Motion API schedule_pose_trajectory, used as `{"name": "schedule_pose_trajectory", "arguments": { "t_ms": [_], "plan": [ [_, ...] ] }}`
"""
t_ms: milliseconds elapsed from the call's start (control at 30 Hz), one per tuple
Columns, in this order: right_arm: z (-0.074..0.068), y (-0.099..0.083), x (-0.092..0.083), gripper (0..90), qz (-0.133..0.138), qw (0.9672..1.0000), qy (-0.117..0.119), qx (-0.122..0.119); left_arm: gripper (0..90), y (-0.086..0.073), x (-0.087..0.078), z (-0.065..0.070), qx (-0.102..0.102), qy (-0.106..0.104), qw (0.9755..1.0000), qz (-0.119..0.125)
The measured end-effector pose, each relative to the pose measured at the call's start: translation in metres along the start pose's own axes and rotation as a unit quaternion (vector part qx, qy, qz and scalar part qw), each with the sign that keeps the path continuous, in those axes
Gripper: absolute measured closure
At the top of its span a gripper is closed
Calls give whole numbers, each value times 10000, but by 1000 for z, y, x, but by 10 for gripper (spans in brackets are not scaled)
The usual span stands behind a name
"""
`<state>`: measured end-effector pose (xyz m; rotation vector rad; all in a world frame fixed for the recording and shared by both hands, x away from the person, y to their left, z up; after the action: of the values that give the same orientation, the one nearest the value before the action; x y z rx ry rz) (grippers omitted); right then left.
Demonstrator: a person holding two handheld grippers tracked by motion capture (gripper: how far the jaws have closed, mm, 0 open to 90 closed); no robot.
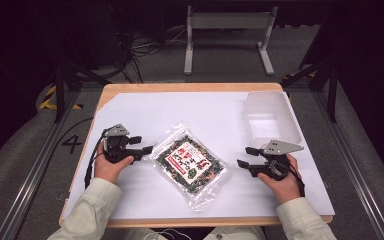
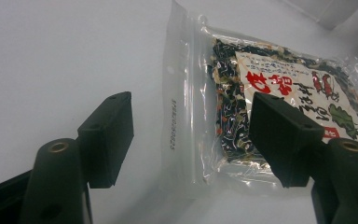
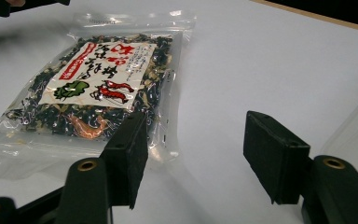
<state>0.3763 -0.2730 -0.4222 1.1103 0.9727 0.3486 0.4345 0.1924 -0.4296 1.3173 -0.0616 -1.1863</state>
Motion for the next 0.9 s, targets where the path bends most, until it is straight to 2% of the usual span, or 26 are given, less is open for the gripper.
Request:
{"name": "schedule_pose_trajectory", "arguments": {
  "t_ms": [67,133,467,533,633,900],
  "plan": [
    [0,-1,-1,402,-5,10000,-8,-5,327,-1,4,-1,80,5,10000,-48],
    [0,-2,-1,401,-13,10000,-9,-2,381,-2,8,-1,-13,-139,9997,-202],
    [-1,-2,-1,396,-44,10000,-2,-19,388,-6,19,-5,-187,-237,9985,-447],
    [-2,-2,-1,396,-63,10000,-14,-37,400,-7,20,-8,-349,-377,9975,-482],
    [-1,-3,-1,393,-57,10000,-26,-39,422,-9,21,-10,-435,-415,9966,-561],
    [-1,-3,-1,384,-48,10000,-12,-22,437,-11,25,-14,-492,-497,9950,-706]
  ]
}}
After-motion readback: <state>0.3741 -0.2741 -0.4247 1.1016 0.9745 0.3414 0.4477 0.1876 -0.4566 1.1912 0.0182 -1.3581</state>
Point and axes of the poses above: each handheld gripper's, and its own axes: x roughly forward along the jaws, y roughly out of its top, z roughly to its right, the point moved 1 cm from there along x, roughly forward along the jaws, and after that the axes turned 8 degrees about -x, right-handed, at the moved point
